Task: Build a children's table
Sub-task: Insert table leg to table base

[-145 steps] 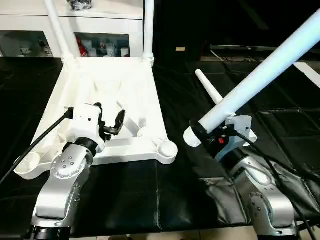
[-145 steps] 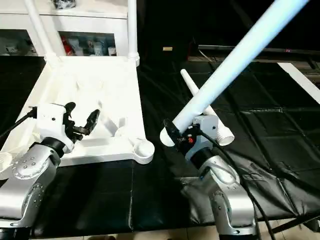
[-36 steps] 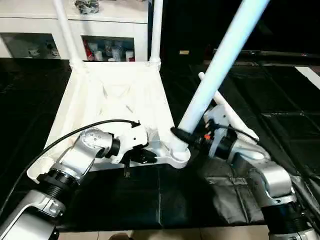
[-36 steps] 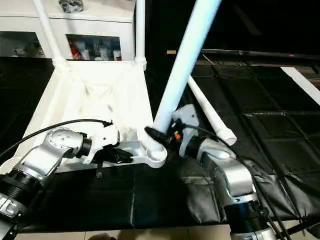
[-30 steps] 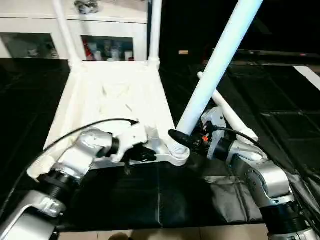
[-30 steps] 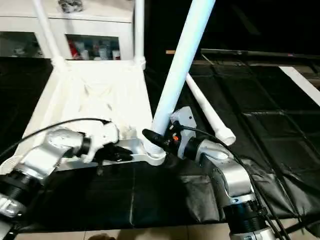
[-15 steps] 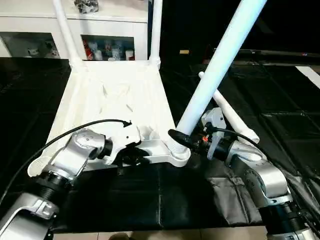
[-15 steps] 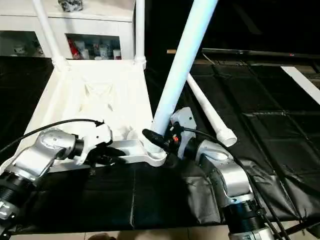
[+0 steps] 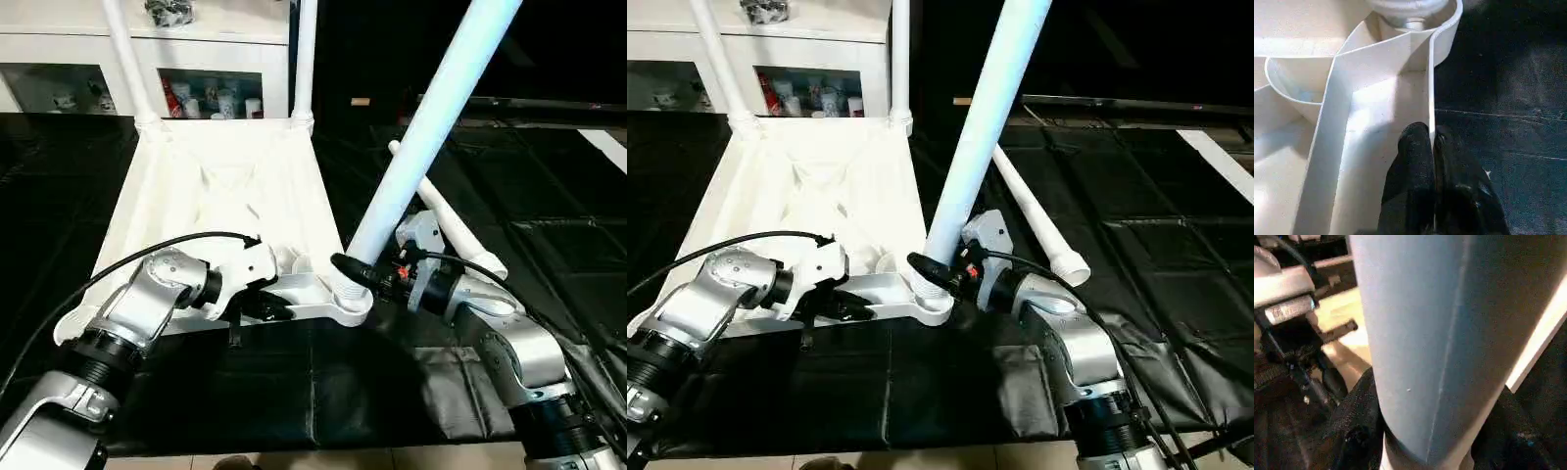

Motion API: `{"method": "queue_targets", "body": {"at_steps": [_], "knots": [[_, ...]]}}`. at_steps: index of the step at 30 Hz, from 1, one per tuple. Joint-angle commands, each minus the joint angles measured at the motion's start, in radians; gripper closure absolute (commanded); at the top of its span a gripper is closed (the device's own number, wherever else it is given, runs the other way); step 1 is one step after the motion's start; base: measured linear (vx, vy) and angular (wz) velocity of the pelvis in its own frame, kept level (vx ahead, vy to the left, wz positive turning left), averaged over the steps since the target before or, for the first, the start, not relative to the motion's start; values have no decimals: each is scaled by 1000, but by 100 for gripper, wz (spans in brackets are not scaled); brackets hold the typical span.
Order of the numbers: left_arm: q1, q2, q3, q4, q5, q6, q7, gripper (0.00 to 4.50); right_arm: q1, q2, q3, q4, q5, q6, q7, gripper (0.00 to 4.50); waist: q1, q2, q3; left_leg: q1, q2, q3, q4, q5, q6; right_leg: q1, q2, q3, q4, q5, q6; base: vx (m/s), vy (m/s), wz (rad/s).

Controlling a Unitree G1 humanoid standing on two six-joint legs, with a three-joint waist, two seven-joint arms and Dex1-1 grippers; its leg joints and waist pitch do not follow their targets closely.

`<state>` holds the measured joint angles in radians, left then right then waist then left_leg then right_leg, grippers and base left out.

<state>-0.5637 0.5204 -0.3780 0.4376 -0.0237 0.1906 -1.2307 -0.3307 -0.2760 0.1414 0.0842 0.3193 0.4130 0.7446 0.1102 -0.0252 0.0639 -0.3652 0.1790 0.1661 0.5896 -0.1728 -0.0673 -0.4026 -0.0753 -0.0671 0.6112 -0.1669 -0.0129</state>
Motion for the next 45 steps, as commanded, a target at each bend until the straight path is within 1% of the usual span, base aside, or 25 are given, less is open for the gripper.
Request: {"method": "queue_targets", "body": {"at_steps": [1,2,3,4,6,7,10,14,20,21,26,28,30,32,35,36,39,42,45], "knots": [[-21,-1,-8,12,18,-5,-2,450,-23,-14,6,2,-5,16,16,259,0,12,-71,16,45,-14,-76,-293,-27,47,-75,48,-79,-328,-172,0,0,0],[-25,-3,-4,19,17,-13,-4,450,-27,-27,16,9,-12,3,40,259,0,10,-69,15,45,-14,-76,-294,-27,46,-75,49,-81,-351,-165,0,0,0],[-27,-3,-2,22,17,-14,-6,450,-29,-32,18,13,-11,-1,53,259,1,11,-69,15,45,-14,-76,-296,-27,46,-76,49,-83,-364,-159,0,0,0],[-28,-3,-2,22,17,-14,-6,450,-29,-32,18,13,-11,-1,53,259,1,7,-68,15,46,-14,-76,-295,-26,45,-76,50,-84,-369,-156,0,0,0],[-32,-5,3,28,16,-19,-7,450,-33,-45,24,20,-13,2,76,259,2,8,-69,15,47,-15,-76,-290,-25,45,-77,49,-83,-372,-153,0,0,0],[-33,-5,4,29,16,-20,-8,450,-33,-46,25,21,-13,3,79,259,2,7,-70,14,47,-15,-77,-286,-24,45,-77,49,-82,-367,-153,0,0,0],[-37,-6,6,37,13,-24,-10,450,-41,-48,24,40,-13,4,83,259,2,9,-71,13,47,-14,-76,-270,-22,45,-76,49,-78,-334,-164,0,0,0],[-43,-8,9,48,11,-29,-14,450,-57,-48,34,81,-27,-9,90,259,2,11,-70,14,46,-13,-75,-278,-25,45,-76,49,-79,-337,-172,0,0,0],[-55,-9,12,63,11,-44,-20,450,-81,-54,32,125,-36,-9,102,259,1,10,-69,16,45,-14,-75,-296,-25,44,-77,47,-85,-382,-160,0,0,0],[-58,-10,12,68,12,-48,-20,450,-85,-54,33,132,-36,-8,107,259,2,8,-70,15,46,-15,-75,-294,-25,45,-77,47,-85,-381,-159,0,0,0],[-85,-23,19,113,26,-77,15,450,-104,-48,41,153,-31,-12,133,259,2,8,-70,18,46,-13,-74,-290,-23,42,-76,47,-85,-377,-162,0,0,0],[-102,-25,15,139,33,-93,7,450,-125,-34,40,193,-40,-31,132,259,1,10,-69,18,45,-14,-74,-299,-26,42,-78,46,-87,-396,-160,0,0,0],[-115,-26,14,159,33,-100,-5,450,-143,-25,40,228,-47,-47,133,259,0,9,-69,16,44,-15,-74,-304,-29,42,-78,45,-88,-413,-154,0,0,0],[-123,-27,14,169,30,-99,-14,450,-153,-22,40,245,-50,-54,136,259,2,10,-69,17,45,-15,-74,-305,-30,42,-80,45,-90,-423,-151,0,0,0],[-136,-25,7,185,31,-100,-41,450,-172,-20,43,274,-53,-66,153,259,0,10,-71,14,48,-16,-75,-293,-29,45,-79,46,-83,-375,-166,0,0,0],[-140,-24,3,192,39,-109,-41,450,-176,-22,49,280,-55,-69,165,259,0,13,-71,15,48,-15,-75,-295,-29,44,-78,46,-83,-364,-171,0,0,0],[-144,-25,4,199,43,-112,-41,450,-183,-24,50,293,-57,-77,173,259,1,11,-72,15,48,-13,-73,-284,-27,46,-79,47,-80,-341,-182,0,0,0],[-146,-29,5,208,56,-125,-18,450,-190,-21,46,310,-63,-87,189,259,1,12,-74,14,48,-12,-73,-274,-25,47,-77,46,-77,-317,-189,0,0,0],[-139,-29,1,200,56,-121,-27,450,-191,-21,46,315,-63,-89,198,259,2,13,-73,15,49,-12,-74,-277,-25,47,-77,46,-75,-307,-196,0,0,0]]}}
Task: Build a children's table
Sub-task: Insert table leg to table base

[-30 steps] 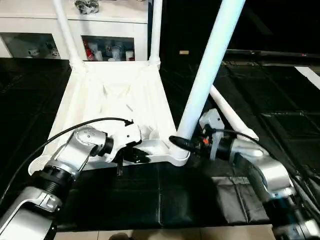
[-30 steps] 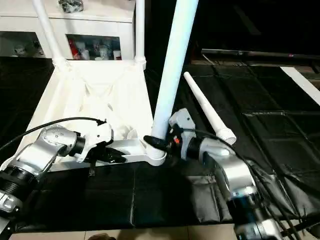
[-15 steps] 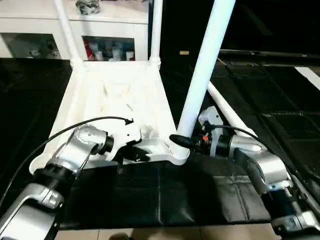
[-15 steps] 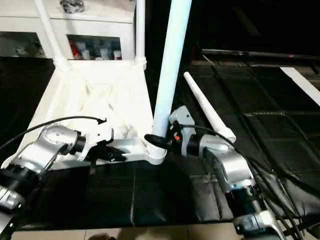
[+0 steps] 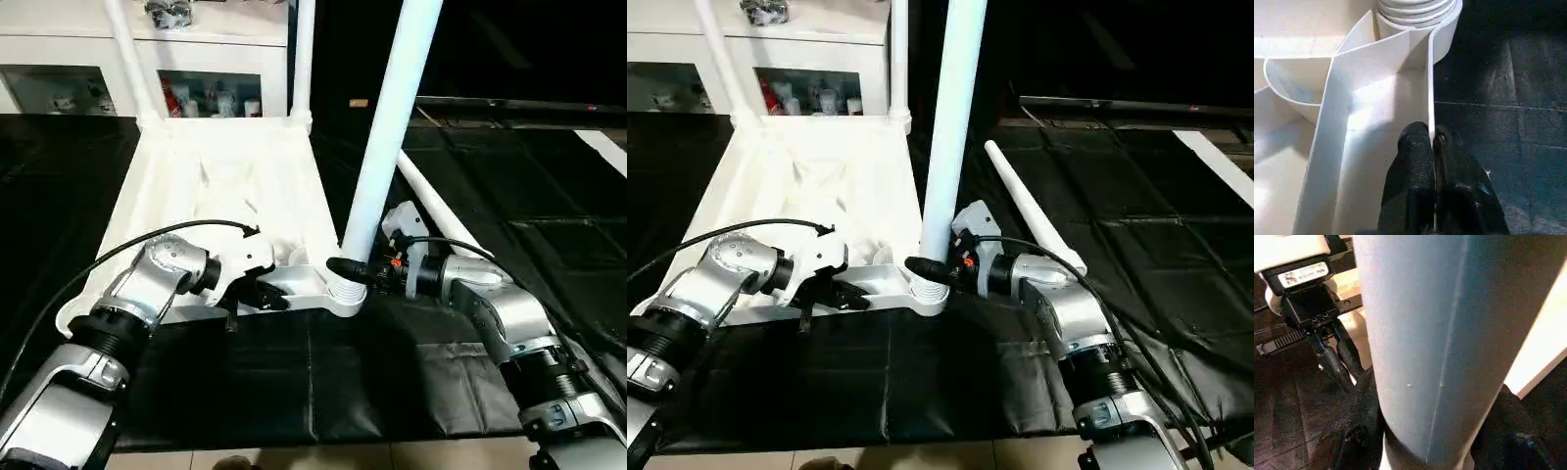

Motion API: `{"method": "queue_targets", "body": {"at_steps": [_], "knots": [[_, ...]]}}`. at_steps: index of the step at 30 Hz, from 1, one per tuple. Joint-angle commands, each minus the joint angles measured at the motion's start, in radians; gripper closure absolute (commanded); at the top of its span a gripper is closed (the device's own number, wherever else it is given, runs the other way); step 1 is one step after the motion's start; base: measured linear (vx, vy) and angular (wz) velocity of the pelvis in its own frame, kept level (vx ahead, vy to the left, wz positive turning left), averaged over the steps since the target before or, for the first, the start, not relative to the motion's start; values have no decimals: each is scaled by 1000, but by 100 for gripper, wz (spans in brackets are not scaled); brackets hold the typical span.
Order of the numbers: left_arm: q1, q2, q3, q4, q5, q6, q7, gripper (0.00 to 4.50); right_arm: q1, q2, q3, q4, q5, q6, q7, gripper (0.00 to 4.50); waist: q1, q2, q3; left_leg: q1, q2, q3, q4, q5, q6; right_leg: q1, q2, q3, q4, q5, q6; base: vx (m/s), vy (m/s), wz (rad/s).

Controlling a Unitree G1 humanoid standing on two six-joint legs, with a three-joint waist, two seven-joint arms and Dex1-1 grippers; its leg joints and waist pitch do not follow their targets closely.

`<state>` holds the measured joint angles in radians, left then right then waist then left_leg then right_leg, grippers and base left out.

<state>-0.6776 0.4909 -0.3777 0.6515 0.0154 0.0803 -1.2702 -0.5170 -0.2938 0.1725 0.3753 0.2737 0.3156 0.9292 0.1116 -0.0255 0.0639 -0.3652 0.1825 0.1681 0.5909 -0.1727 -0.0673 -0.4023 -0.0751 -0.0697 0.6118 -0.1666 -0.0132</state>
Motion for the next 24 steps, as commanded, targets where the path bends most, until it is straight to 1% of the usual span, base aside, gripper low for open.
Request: {"method": "queue_targets", "body": {"at_steps": [1,3,7,8,9,10,11,13,14,15,16,17,18,19,20,21,22,23,24], "knots": [[-24,0,0,-16,17,-12,9,450,-6,-3,15,27,-18,7,15,259,0,14,-73,15,46,-14,-75,-279,-25,47,-78,48,-76,-309,-197,0,0,0],[-21,0,-1,-20,19,-13,8,450,-9,0,8,37,-14,5,14,259,0,11,-73,16,46,-14,-75,-283,-25,47,-78,48,-76,-316,-198,0,0,0],[-21,0,1,-22,21,-14,9,450,-12,7,-7,48,-1,9,9,259,0,12,-71,17,46,-14,-75,-292,-26,45,-79,49,-81,-344,-191,0,0,0],[-21,-1,3,-23,19,-12,10,450,-12,11,-19,54,9,13,5,259,0,12,-71,18,47,-14,-76,-294,-25,45,-79,49,-81,-348,-189,0,0,0],[-22,-6,14,-25,15,-5,21,450,-7,20,-47,75,26,9,-8,259,1,15,-71,18,47,-15,-76,-299,-26,44,-80,49,-81,-353,-190,0,0,0],[-22,-6,15,-26,14,-4,22,450,-7,21,-50,78,27,8,-9,259,0,14,-72,18,47,-14,-75,-301,-27,44,-80,49,-82,-352,-191,0,0,0],[-23,-8,18,-25,14,-1,28,450,-3,27,-68,92,36,3,-19,259,0,13,-71,18,46,-14,-76,-301,-27,44,-80,48,-82,-352,-192,0,0,0],[-23,-10,23,-23,15,-1,38,450,13,43,-105,117,54,-14,-41,259,1,21,-71,18,47,-16,-76,-312,-32,43,-81,48,-83,-355,-194,0,0,0],[-23,-10,23,-22,15,-1,39,450,16,45,-111,121,57,-17,-44,259,0,18,-71,18,47,-15,-76,-316,-31,43,-80,48,-85,-357,-192,0,0,0],[-23,-11,25,-23,15,-1,41,450,21,49,-120,126,62,-21,-47,259,0,18,-72,19,47,-16,-76,-319,-32,44,-81,47,-84,-361,-192,0,0,0],[-22,-11,27,-24,13,0,44,450,33,56,-136,128,75,-23,-55,259,1,24,-72,19,47,-17,-77,-320,-33,44,-81,47,-83,-357,-194,0,0,0],[-22,-11,27,-24,13,0,44,450,33,56,-136,128,75,-23,-55,259,0,20,-71,19,47,-16,-77,-324,-33,43,-79,47,-84,-355,-195,0,0,0],[-22,-12,30,-24,12,1,47,450,53,64,-153,125,89,-30,-61,259,1,22,-72,18,47,-16,-78,-324,-33,44,-80,47,-84,-351,-196,0,0,0],[-23,-12,31,-23,11,1,49,450,58,65,-155,123,92,-32,-62,259,2,21,-73,18,47,-16,-78,-321,-32,44,-81,47,-83,-341,-198,0,0,0],[-24,-13,32,-22,11,1,50,450,70,67,-158,118,95,-36,-62,259,4,36,-74,19,47,-19,-77,-322,-35,44,-81,47,-80,-331,-202,0,0,0],[-29,-14,36,-15,11,-4,60,450,108,74,-169,102,104,-55,-64,259,2,26,-73,17,48,-16,-78,-319,-31,46,-78,48,-82,-309,-204,0,0,0],[-35,-16,42,-6,11,-9,72,450,148,85,-187,88,113,-83,-72,259,8,36,-74,21,48,-15,-77,-329,-31,42,-79,49,-84,-301,-209,0,0,0],[-35,-16,42,-6,11,-9,72,450,148,85,-187,88,113,-83,-72,259,8,36,-74,21,48,-15,-77,-329,-31,42,-79,49,-84,-301,-209,0,0,0],[-37,-17,44,-3,12,-10,76,450,161,90,-196,86,116,-95,-75,259,7,30,-75,16,46,-16,-78,-318,-25,49,-79,46,-80,-290,-214,0,0,0]]}}
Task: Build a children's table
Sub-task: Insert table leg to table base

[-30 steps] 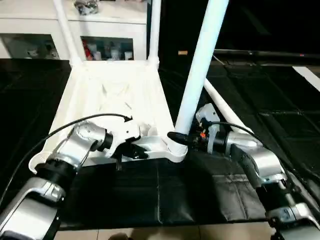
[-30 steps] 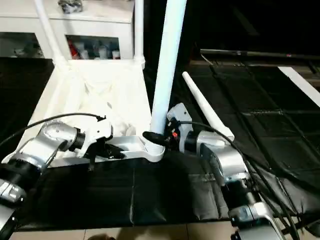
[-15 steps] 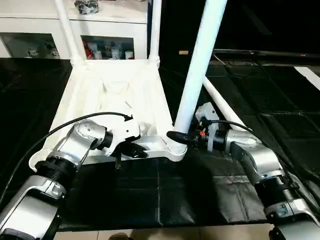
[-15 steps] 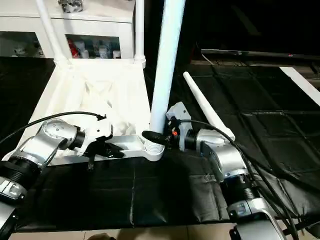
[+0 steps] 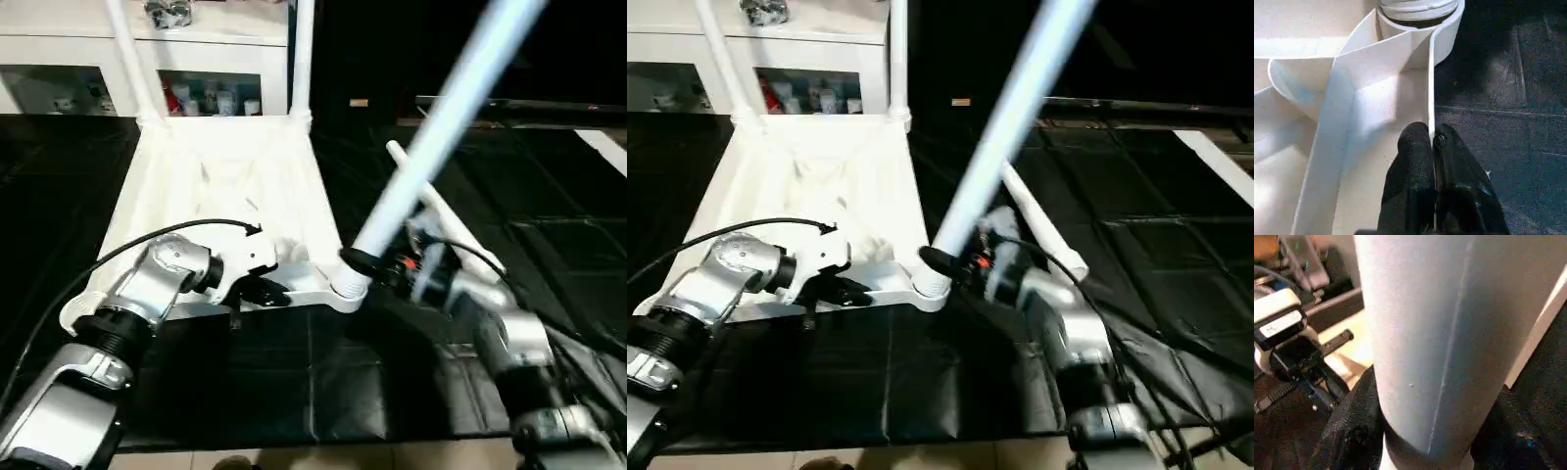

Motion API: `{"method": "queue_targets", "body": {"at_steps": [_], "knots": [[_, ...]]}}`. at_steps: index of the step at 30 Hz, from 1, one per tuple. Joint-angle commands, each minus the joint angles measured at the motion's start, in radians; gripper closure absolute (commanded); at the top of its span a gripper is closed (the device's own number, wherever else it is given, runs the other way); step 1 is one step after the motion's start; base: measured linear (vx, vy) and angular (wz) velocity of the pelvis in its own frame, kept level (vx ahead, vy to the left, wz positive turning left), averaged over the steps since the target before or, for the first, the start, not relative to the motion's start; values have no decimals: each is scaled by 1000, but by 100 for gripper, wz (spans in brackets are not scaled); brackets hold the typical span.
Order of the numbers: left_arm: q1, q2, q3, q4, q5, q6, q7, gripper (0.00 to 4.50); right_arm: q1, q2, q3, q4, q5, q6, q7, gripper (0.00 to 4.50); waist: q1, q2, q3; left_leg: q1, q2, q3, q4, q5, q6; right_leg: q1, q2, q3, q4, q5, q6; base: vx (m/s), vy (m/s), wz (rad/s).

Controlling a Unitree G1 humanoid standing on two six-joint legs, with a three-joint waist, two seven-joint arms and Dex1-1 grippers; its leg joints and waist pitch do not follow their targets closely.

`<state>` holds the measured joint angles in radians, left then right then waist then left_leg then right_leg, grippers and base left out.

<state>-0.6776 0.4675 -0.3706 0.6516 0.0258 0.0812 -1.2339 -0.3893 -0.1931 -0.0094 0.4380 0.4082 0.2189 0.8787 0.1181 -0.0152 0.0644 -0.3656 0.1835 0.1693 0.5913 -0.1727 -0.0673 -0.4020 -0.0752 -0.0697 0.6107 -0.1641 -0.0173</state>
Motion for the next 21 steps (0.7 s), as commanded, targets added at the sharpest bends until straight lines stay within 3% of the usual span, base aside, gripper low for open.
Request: {"method": "queue_targets", "body": {"at_steps": [1,3,4,5,6,7,11,12,13,15,17,19,21], "knots": [[-40,6,41,1,4,-9,45,450,67,-3,-23,10,-24,-36,-34,259,3,26,-75,17,46,-17,-78,-318,-24,46,-79,47,-79,-294,-210,0,0,0],[-43,6,43,6,6,-11,51,450,103,4,-24,-10,-26,-68,-42,259,3,24,-73,17,46,-18,-80,-336,-22,45,-81,47,-85,-337,-199,0,0,0],[-44,6,44,9,7,-11,54,450,121,7,-21,-19,-33,-84,-48,259,6,37,-72,19,46,-21,-80,-347,-26,42,-81,46,-86,-356,-194,0,0,0],[-44,6,44,9,7,-11,54,450,121,7,-21,-19,-33,-84,-48,259,6,37,-72,19,46,-21,-80,-347,-26,42,-81,46,-86,-356,-194,0,0,0],[-44,7,45,11,8,-12,56,450,132,8,-19,-24,-38,-93,-51,259,4,28,-72,19,46,-20,-81,-356,-25,43,-80,46,-88,-365,-192,0,0,0],[-45,7,45,14,9,-14,59,450,147,6,-9,-28,-48,-102,-50,259,6,33,-71,18,46,-19,-81,-346,-21,42,-81,47,-88,-358,-195,0,0,0],[-45,8,46,17,11,-17,61,450,170,-6,29,-35,-87,-132,-43,259,10,32,-73,15,46,-18,-82,-329,-18,44,-79,48,-84,-335,-193,0,0,0],[-46,9,44,21,18,-23,65,450,182,-32,94,-30,-158,-175,-34,259,13,29,-73,14,46,-17,-81,-324,-14,44,-81,48,-86,-340,-191,0,0,0],[-46,9,43,22,19,-24,65,450,181,-35,101,-28,-167,-179,-33,259,14,25,-72,13,46,-17,-82,-319,-15,45,-81,47,-86,-343,-187,0,0,0],[-44,13,41,20,24,-29,67,450,169,-52,136,-14,-203,-193,-24,259,15,28,-70,13,45,-18,-82,-318,-15,44,-80,48,-86,-363,-177,0,0,0],[-39,17,41,12,26,-31,68,450,145,-66,166,4,-231,-200,-9,259,13,24,-67,17,46,-18,-83,-347,-16,40,-82,48,-94,-433,-160,0,0,0],[-32,22,42,4,27,-32,68,450,112,-66,176,22,-234,-190,5,259,13,3,-66,17,46,-18,-83,-336,-5,39,-85,49,-97,-471,-145,0,0,0],[-29,24,42,0,27,-32,69,450,93,-63,176,30,-226,-176,17,259,11,13,-66,16,48,-20,-85,-342,-6,37,-85,49,-98,-481,-143,0,0,0]]}}
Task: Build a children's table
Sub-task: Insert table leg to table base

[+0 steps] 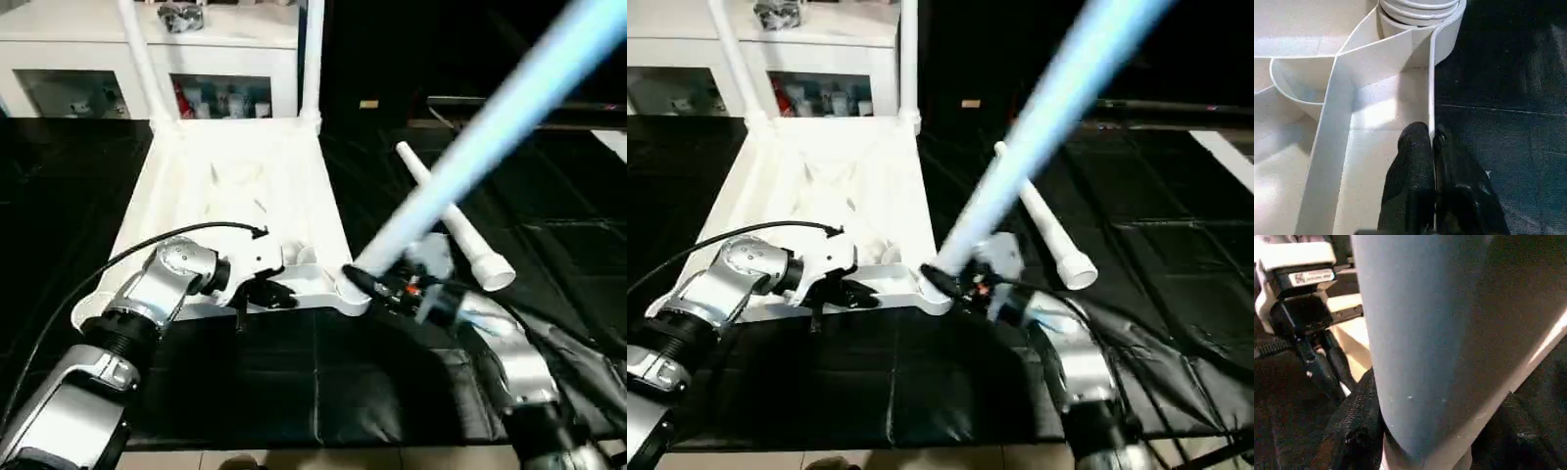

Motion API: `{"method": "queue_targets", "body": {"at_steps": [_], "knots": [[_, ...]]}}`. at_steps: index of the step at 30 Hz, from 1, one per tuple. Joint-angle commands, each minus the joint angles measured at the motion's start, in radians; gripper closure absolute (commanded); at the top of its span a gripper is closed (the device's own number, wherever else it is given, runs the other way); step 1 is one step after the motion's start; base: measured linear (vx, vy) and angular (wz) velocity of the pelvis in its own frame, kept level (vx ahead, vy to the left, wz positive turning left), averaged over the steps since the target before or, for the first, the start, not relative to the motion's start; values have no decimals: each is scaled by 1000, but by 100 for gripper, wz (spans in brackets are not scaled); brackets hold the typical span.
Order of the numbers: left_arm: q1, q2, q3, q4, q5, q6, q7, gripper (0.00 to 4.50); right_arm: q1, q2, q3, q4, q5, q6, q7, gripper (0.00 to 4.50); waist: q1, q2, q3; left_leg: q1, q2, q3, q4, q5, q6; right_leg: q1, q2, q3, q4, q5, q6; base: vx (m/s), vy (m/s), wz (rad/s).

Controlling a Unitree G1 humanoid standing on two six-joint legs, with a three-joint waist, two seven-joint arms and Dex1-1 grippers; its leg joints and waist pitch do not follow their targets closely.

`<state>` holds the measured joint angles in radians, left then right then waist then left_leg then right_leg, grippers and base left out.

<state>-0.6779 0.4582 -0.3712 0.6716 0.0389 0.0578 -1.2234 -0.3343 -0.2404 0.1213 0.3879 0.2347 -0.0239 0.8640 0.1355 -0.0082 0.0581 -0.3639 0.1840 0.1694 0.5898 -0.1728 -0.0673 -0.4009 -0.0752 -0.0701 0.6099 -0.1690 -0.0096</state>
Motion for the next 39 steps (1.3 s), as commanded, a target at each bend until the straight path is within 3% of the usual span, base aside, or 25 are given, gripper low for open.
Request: {"method": "queue_targets", "body": {"at_steps": [1,4,6,8,10,11,12,15,18,21,26,30,32,33,35,36,39], "knots": [[-27,35,43,-21,16,-11,61,450,18,-14,48,91,-44,74,47,259,-9,-5,-60,14,47,-19,-83,-347,-6,36,-84,48,-97,-480,-149,0,0,0],[-23,36,45,-24,19,-8,71,450,-15,-13,59,108,-36,85,75,259,-14,-6,-59,16,47,-21,-83,-355,-6,33,-87,48,-98,-502,-145,0,0,0],[-21,35,47,-26,19,-7,72,450,-33,-11,72,115,-30,93,102,259,-21,-17,-58,15,47,-20,-83,-357,-5,32,-87,47,-103,-525,-134,0,0,0],[-21,35,44,-25,20,-13,63,450,-46,-10,85,127,-34,92,128,259,-22,-11,-58,17,48,-21,-83,-366,-7,29,-88,47,-103,-531,-134,0,0,0],[-22,34,38,-26,21,-16,47,450,-59,-9,98,144,-40,88,150,259,-23,-14,-58,16,48,-22,-84,-365,-8,31,-87,47,-102,-525,-133,0,0,0],[-22,34,26,-34,15,-9,11,450,-74,-8,115,163,-47,80,183,259,-23,0,-58,17,47,-23,-84,-374,-12,30,-87,47,-101,-518,-140,0,0,0],[-21,35,22,-39,14,-6,0,450,-79,-7,118,169,-49,79,193,259,-25,-5,-59,16,47,-22,-84,-376,-14,31,-85,47,-102,-506,-142,0,0,0],[-25,33,9,-36,18,-8,-17,450,-87,-15,142,174,-61,76,237,259,-23,2,-62,15,48,-21,-84,-357,-15,35,-83,50,-92,-431,-168,0,0,0],[-34,28,-4,-22,27,-18,-27,450,-84,-26,165,159,-66,80,282,259,-24,-1,-66,13,49,-17,-83,-321,-8,41,-78,50,-81,-330,-198,0,0,0],[-39,28,-18,-13,36,-33,-43,450,-79,-31,181,146,-65,84,317,259,-22,-1,-68,13,48,-13,-81,-299,5,43,-76,51,-79,-292,-209,0,0,0],[-43,27,-33,-10,45,-44,-66,450,-81,-33,191,146,-61,78,352,259,-24,-4,-67,13,49,-14,-83,-309,4,44,-76,49,-80,-307,-206,0,0,0],[-41,27,-49,-22,55,-46,-91,450,-77,-40,206,130,-54,81,399,259,-22,-9,-62,23,51,-16,-87,-368,-6,38,-80,51,-89,-411,-182,0,0,0],[-41,28,-50,-23,58,-47,-93,450,-76,-42,210,124,-52,85,409,259,-21,-8,-61,24,51,-16,-88,-376,-7,37,-81,52,-91,-420,-181,0,0,0],[-46,32,-55,-9,68,-57,-96,450,-70,-45,225,101,-49,98,443,259,-20,-13,-58,31,52,-17,-90,-401,-10,36,-82,52,-96,-456,-174,0,0,0],[-48,33,-55,-4,70,-61,-96,450,-68,-45,229,97,-49,101,453,259,-19,-12,-59,33,52,-17,-91,-397,-10,35,-84,54,-96,-462,-172,0,0,0],[-50,37,-56,2,75,-67,-100,450,-66,-45,233,92,-51,102,461,259,-18,-17,-61,33,52,-16,-90,-389,-7,37,-83,55,-96,-456,-171,0,0,0],[-50,40,-53,2,80,-69,-106,450,-65,-45,237,92,-51,99,472,259,-15,-17,-65,25,53,-14,-92,-329,0,44,-82,55,-87,-383,-183,0,0,0]]}}
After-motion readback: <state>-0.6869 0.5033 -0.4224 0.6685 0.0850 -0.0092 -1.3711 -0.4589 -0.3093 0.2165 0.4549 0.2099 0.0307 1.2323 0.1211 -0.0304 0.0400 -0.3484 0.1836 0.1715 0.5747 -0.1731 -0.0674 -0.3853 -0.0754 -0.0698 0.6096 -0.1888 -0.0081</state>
